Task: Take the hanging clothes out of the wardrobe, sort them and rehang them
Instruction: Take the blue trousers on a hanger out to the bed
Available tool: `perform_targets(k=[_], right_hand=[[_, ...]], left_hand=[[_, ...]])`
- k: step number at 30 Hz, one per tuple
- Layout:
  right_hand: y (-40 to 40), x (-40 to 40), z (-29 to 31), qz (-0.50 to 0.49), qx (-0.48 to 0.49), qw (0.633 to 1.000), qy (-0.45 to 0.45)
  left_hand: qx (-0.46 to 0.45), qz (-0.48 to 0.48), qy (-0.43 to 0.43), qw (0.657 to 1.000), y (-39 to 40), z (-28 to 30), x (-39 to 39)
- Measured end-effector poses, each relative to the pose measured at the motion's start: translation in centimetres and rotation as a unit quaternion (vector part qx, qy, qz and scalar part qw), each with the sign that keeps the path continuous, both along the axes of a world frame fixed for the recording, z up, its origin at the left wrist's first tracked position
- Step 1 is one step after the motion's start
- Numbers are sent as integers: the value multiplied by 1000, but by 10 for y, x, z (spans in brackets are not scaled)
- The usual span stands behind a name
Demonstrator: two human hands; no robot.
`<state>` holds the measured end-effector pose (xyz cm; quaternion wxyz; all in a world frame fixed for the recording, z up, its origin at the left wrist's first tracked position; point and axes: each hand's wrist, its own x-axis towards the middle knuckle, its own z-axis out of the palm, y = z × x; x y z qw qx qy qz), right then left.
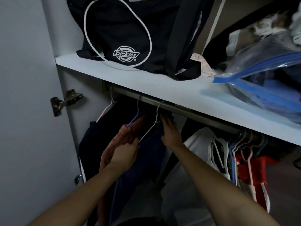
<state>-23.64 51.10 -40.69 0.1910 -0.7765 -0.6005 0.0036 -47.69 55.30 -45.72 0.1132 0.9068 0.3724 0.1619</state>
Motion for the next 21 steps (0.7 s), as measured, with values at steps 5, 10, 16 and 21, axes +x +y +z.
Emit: perform_targets(k=[5, 10, 16, 21], right_hand=[[28, 16, -22, -4, 44, 997, -62], [34, 13, -16, 2, 77, 994, -82], [34, 3, -4, 14, 156, 985, -77], [21, -25, 9, 49, 180, 981, -49]], left_hand=[[53, 16, -53, 997, 4, 7, -10], [67, 56, -71, 994, 6, 20, -24], [83, 91, -61, 991, -3, 52, -36], [73, 107, -78, 988, -9, 67, -64]])
